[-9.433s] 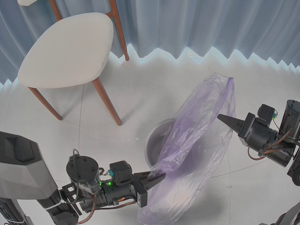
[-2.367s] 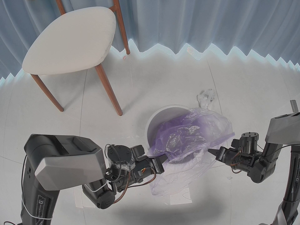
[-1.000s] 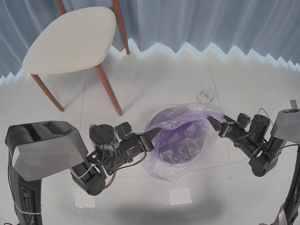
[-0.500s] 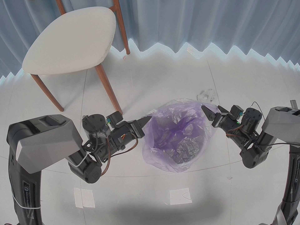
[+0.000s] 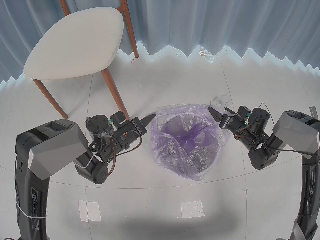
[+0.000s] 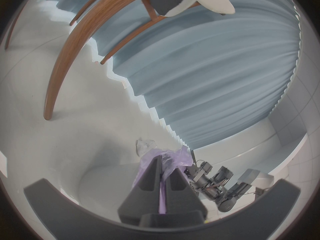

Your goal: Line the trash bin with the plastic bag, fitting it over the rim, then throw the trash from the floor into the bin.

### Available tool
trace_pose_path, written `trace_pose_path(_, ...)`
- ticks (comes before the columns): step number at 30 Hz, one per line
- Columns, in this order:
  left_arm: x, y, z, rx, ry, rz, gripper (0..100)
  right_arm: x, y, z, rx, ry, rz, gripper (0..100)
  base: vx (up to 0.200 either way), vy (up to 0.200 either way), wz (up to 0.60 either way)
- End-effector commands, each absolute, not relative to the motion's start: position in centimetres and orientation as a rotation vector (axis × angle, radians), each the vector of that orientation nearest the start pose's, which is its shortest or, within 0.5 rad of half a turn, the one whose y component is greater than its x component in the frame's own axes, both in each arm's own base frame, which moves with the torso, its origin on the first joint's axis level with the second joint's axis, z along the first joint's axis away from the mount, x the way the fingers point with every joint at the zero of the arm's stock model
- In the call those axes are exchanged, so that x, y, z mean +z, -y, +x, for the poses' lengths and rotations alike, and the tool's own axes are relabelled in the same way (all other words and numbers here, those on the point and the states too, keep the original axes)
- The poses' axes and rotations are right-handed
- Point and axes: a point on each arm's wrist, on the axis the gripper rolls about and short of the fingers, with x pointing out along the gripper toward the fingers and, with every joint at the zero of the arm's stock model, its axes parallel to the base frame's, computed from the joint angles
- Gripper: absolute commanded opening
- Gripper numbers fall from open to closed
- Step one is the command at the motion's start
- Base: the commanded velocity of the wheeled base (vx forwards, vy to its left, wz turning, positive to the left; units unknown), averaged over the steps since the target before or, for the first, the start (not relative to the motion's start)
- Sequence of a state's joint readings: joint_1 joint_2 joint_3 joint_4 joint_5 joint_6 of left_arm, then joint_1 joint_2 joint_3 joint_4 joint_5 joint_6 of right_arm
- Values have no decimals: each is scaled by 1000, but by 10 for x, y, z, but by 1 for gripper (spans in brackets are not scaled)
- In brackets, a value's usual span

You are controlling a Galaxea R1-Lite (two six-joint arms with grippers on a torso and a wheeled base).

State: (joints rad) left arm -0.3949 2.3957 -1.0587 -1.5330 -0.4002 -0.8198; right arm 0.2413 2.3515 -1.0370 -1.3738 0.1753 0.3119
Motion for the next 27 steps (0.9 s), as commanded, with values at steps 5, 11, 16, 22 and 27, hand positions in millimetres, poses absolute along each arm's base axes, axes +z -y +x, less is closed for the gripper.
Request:
trace_pose_path(5, 71, 167, 410, -819, -179, -959, 0, 74, -109, 430, 426, -3, 417, 100, 0, 0, 0)
trace_pose_path(11, 62, 159, 416, -787, -257, -1138, 0, 62, -109, 432, 419, -30, 434, 100, 0, 0, 0)
trace_pose_path(16, 34, 152, 424, -729, -298, -1163, 0, 51, -108, 434, 411, -52, 435, 100, 0, 0, 0)
trace_pose_path(22, 15, 154, 428, -708, -320, -1166, 0, 31, -108, 442, 396, -73, 442, 100, 0, 0, 0)
trace_pose_path(27, 16, 166, 426, -740, -331, -1161, 0, 26, -109, 447, 395, -72, 462, 100, 0, 0, 0)
